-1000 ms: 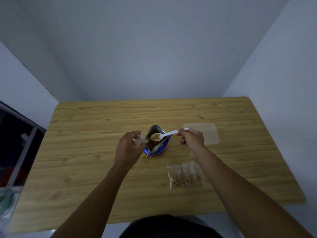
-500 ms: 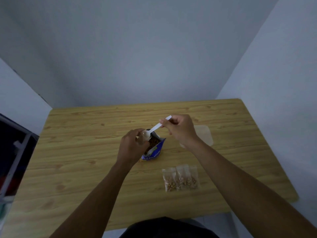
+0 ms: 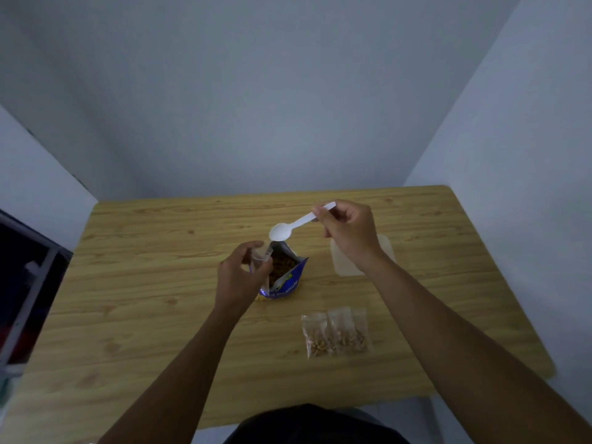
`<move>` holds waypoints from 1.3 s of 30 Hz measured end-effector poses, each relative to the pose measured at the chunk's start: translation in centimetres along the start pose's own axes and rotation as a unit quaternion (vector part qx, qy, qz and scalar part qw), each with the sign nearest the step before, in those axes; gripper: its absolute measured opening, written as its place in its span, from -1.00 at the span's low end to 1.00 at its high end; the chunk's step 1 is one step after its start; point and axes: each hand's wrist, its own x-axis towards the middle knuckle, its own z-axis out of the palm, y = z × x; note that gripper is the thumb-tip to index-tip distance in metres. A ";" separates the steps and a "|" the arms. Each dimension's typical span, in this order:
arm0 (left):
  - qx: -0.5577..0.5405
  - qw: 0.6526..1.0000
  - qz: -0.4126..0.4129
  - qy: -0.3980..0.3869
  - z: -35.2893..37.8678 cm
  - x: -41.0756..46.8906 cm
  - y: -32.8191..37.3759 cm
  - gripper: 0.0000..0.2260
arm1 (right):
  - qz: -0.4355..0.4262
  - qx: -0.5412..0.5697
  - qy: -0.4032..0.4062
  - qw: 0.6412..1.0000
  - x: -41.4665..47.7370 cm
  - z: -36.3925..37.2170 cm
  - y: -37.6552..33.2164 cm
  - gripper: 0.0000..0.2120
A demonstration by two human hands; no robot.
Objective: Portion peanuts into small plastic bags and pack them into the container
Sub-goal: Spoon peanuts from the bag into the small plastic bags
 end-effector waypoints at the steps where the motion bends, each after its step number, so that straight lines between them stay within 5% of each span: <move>1: -0.006 1.000 0.004 0.008 0.0 -0.2 0.0 -0.71 | 0.021 -0.019 0.011 1.000 -0.2 0.3 0.9 -0.82; 9: -0.127 0.990 -0.021 -0.053 0.4 -2.8 0.6 -0.95 | 0.114 -0.168 -0.120 0.972 -3.2 3.6 6.0 -0.75; 15: -0.159 0.981 -0.011 -0.110 1.8 -4.7 1.5 -0.72 | 0.194 -0.152 -0.109 0.963 -4.1 0.8 7.4 -0.41; 21: -0.124 0.978 -0.023 -0.168 5.2 -5.9 2.4 -0.65 | 0.237 -0.065 -0.085 0.966 -6.6 -2.4 8.9 -0.73; 27: -0.098 0.959 -0.124 -0.235 7.9 -7.1 1.5 -0.66 | 0.284 0.002 -0.177 0.943 -9.3 -5.3 9.8 -0.72; 32: -0.078 0.968 -0.158 -0.177 10.1 -7.5 1.8 -0.76 | 0.304 0.057 -0.256 0.916 -11.1 -6.1 11.0 -0.69; 39: -0.045 0.980 -0.125 -0.147 12.0 -7.1 1.7 -0.84 | 0.247 0.033 -0.149 0.957 -11.5 -5.5 13.6 -0.93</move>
